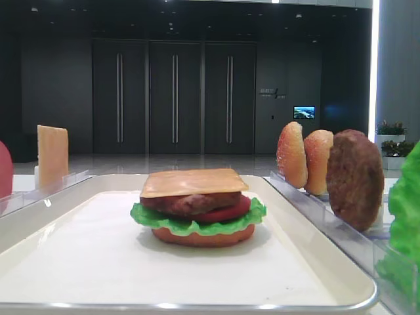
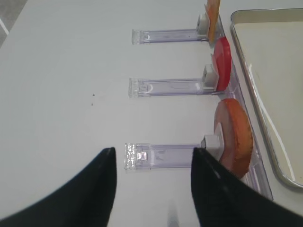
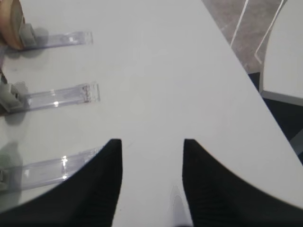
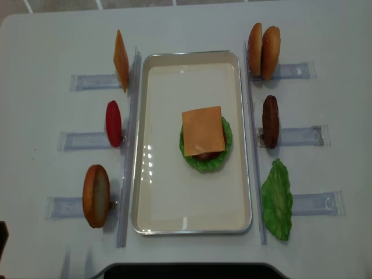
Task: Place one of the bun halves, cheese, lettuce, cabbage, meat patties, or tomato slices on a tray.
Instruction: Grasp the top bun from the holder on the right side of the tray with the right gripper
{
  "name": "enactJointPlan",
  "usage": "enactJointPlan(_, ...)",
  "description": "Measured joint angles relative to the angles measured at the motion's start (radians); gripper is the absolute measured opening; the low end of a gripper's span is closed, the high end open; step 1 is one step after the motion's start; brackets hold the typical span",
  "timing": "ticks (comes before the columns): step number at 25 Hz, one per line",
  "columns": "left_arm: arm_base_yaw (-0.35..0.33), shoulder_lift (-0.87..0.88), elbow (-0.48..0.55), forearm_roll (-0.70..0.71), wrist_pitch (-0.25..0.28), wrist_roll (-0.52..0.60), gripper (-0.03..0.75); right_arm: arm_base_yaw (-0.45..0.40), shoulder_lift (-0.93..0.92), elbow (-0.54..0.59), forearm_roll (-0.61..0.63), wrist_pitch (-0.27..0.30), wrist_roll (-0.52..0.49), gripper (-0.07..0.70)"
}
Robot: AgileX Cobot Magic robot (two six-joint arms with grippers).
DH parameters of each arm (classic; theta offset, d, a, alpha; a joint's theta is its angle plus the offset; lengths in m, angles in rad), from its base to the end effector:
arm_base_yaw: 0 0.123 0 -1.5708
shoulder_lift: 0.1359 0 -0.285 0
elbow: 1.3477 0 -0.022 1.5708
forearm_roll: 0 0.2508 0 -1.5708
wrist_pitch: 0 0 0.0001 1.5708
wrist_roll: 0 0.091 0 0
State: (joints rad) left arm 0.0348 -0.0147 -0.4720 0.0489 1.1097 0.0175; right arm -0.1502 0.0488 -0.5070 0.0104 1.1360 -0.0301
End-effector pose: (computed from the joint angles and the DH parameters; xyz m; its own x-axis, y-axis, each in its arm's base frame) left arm -0.0062 0.0038 0.2656 -0.5123 0.0214 -0.8586 -0.0523 0.9971 0.0561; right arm -0.0015 0.0011 0.2735 -0.5540 0.0578 -0.8305 0.1277 0.9917 -0.0161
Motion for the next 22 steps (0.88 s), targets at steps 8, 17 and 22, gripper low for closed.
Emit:
enactJointPlan(8,0.0,0.0,0.0,0.0,0.0,0.0,0.391,0.02,0.416,-0.099,0.095,-0.133,0.01,0.293)
enactJointPlan(17,0.0,0.0,0.0,0.0,0.0,0.0,0.391,0.02,1.088,-0.39,0.115,-0.247,-0.052,0.294)
enactJointPlan(22,0.0,0.0,0.0,0.0,0.0,0.0,0.391,0.02,1.332,-0.55,0.116,-0.266,-0.09,0.294)
